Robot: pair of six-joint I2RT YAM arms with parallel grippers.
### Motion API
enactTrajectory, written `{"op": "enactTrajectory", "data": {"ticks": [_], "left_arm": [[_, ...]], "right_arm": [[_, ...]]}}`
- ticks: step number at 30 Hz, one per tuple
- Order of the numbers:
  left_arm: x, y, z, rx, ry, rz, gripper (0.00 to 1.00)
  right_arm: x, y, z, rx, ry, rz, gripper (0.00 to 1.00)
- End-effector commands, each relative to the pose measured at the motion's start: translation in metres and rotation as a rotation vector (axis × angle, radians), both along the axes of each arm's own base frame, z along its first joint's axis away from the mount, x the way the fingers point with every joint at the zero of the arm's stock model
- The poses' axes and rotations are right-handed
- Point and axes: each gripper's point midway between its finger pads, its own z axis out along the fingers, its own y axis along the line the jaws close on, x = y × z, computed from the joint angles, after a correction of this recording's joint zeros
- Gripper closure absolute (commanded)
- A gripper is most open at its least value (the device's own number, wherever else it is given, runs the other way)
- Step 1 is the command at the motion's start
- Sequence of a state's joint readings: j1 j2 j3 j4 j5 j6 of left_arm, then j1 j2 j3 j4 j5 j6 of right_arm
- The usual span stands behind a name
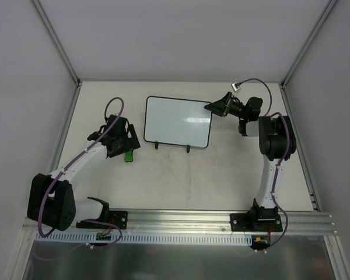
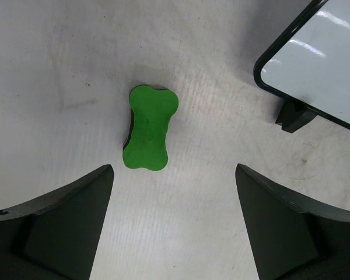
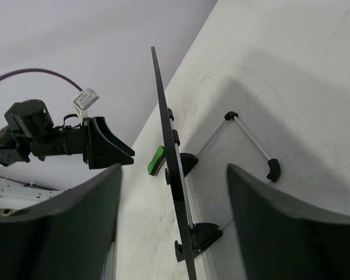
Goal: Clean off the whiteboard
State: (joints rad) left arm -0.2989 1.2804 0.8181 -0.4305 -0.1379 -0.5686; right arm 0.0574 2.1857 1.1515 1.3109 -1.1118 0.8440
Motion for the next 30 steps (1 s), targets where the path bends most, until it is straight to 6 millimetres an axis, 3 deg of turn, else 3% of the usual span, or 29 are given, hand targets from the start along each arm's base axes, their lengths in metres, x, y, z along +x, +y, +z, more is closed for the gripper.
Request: {"op": "enactTrajectory", "data": {"ticks": [1, 2, 3, 7, 11, 15, 18, 19, 21, 22, 25, 26, 27, 28, 29, 30], "left_arm": [[0.000, 0.001, 0.012, -0.022, -0.044, -0.002, 0.14], [-0.001, 0.001, 0.014, -0.027, -0.052, -0.002, 0.14], [-0.001, 0.000, 0.015, -0.032, -0.056, -0.003, 0.14], [-0.002, 0.001, 0.023, -0.040, -0.085, 0.007, 0.13], [-0.003, 0.005, 0.032, -0.043, -0.125, 0.027, 0.04], [-0.007, 0.012, 0.049, -0.052, -0.208, 0.062, 0.01], [-0.011, 0.015, 0.064, -0.062, -0.274, 0.073, 0.01], [-0.012, 0.015, 0.067, -0.068, -0.286, 0.070, 0.01], [-0.014, 0.013, 0.077, -0.096, -0.317, 0.061, 0.01], [-0.015, 0.011, 0.080, -0.107, -0.326, 0.056, 0.01], [-0.020, 0.007, 0.087, -0.149, -0.352, 0.047, 0.01], [-0.021, 0.006, 0.088, -0.155, -0.358, 0.047, 0.01], [-0.022, 0.006, 0.092, -0.162, -0.372, 0.044, 0.01], [-0.023, 0.006, 0.093, -0.162, -0.377, 0.043, 0.01], [-0.023, 0.006, 0.095, -0.160, -0.384, 0.030, 0.01], [-0.025, 0.005, 0.097, -0.163, -0.393, 0.023, 0.01]], "right_arm": [[0.000, -0.010, 0.040, 0.008, -0.259, -0.025, 0.12], [0.002, -0.014, 0.040, 0.007, -0.262, -0.037, 0.03], [0.004, -0.020, 0.039, 0.008, -0.257, -0.061, 0.01], [0.008, -0.041, 0.037, 0.002, -0.253, -0.146, 0.01], [0.008, -0.061, 0.034, -0.006, -0.246, -0.227, 0.01], [0.006, -0.080, 0.044, -0.008, -0.259, -0.328, 0.01], [-0.006, -0.086, 0.042, -0.019, -0.252, -0.370, 0.01], [-0.011, -0.089, 0.054, -0.017, -0.276, -0.383, 0.01], [-0.021, -0.092, 0.054, -0.016, -0.261, -0.414, 0.01], [-0.029, -0.092, 0.069, -0.010, -0.289, -0.420, 0.01], [-0.041, -0.098, 0.072, 0.008, -0.237, -0.468, 0.01], [-0.049, -0.097, 0.083, 0.010, -0.256, -0.471, 0.01], [-0.051, -0.100, 0.083, -0.006, -0.249, -0.499, 0.01], [-0.055, -0.100, 0.064, -0.035, -0.149, -0.510, 0.01], [-0.065, -0.098, 0.079, -0.049, -0.183, -0.516, 0.01], [-0.068, -0.099, 0.078, -0.075, -0.171, -0.536, 0.01]]}}
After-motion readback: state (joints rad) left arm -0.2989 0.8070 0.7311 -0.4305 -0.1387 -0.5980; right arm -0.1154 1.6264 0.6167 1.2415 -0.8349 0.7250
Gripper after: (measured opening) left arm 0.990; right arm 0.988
